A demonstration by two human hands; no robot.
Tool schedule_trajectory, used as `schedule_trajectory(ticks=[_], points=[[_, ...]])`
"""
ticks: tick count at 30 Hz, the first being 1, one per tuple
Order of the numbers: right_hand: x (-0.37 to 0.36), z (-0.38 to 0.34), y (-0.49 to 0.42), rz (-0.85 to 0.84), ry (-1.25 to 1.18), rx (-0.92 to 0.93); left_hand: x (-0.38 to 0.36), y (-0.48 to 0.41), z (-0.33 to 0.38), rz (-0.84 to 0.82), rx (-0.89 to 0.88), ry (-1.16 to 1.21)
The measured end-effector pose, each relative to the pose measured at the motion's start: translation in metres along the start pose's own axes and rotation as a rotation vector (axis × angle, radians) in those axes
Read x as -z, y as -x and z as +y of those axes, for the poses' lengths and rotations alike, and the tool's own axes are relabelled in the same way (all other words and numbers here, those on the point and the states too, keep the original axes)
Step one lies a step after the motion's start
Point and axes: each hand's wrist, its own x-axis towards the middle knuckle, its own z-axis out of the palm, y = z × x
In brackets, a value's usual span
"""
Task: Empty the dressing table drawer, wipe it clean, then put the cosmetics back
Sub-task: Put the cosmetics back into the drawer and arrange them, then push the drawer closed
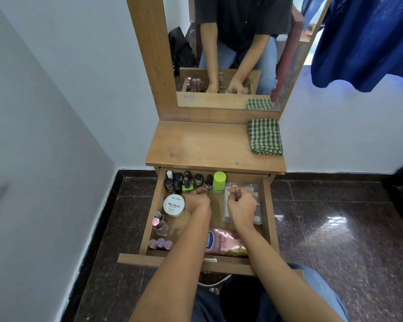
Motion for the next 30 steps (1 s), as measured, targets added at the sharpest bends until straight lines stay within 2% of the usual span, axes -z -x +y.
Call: schedule_trajectory(ticks=[5,9,11,13,17,20,30], points=[[0.003,0.0,0.001,-0.005,-0.021,-0.013,0.009,0.005,0.005,-0.073,-0.041,-0.119],[0.018,-0.003,0.002,-0.087,-0.037,0.061,0.031,0.02,0.012,-0.171,-0.253,-0.545],[0.034,-0.006,0.003,-0.226,-0.009,0.154,0.047,0.037,0.018,-0.308,-0.421,-0.854],[0.052,-0.008,0.009,-0.438,0.098,0.226,0.062,0.056,0.021,-0.413,-0.558,-1.118],[0.08,0.007,0.021,-0.815,0.439,0.305,0.078,0.081,0.012,-0.564,-0.691,-1.461],[0.086,0.017,0.027,-0.907,0.585,0.337,0.081,0.086,0.005,-0.576,-0.681,-1.519],[0.091,0.02,0.038,-0.87,0.688,0.441,0.092,0.095,0.001,-0.574,-0.728,-1.541]])
